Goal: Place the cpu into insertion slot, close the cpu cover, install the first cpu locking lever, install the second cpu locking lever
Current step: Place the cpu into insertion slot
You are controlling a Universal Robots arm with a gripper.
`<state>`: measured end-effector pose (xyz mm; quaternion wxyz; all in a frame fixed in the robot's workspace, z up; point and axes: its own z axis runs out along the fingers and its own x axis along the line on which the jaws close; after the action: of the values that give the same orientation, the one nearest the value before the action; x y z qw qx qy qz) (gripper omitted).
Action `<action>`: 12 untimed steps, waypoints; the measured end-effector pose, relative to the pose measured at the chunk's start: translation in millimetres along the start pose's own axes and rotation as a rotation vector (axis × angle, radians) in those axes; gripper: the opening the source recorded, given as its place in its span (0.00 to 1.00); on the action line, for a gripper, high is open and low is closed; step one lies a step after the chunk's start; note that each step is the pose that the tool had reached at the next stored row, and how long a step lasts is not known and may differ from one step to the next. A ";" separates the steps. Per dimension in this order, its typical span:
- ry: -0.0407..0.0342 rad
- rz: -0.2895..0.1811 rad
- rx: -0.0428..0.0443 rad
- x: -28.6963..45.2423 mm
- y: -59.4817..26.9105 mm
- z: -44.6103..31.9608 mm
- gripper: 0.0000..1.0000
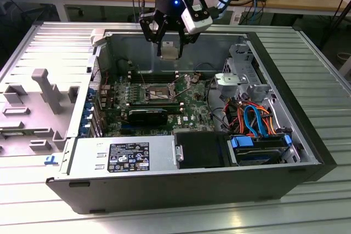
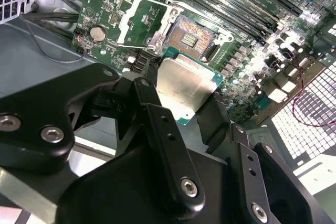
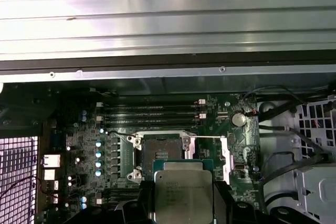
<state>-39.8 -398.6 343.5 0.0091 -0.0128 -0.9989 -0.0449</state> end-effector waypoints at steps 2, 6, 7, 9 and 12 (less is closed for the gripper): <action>0.0000 0.000 0.0000 0.0 -1.3 0.2 0.54; 0.0000 0.000 0.0000 0.0 -3.1 0.5 0.54; 0.0000 0.000 0.0000 0.0 -3.5 0.6 0.54; 0.0000 0.000 -0.0001 0.0 -4.3 0.8 0.54; 0.0000 0.000 0.0000 0.1 -5.3 1.0 0.54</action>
<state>-40.0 -403.8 342.0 0.0091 -0.0128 -0.9989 -0.0449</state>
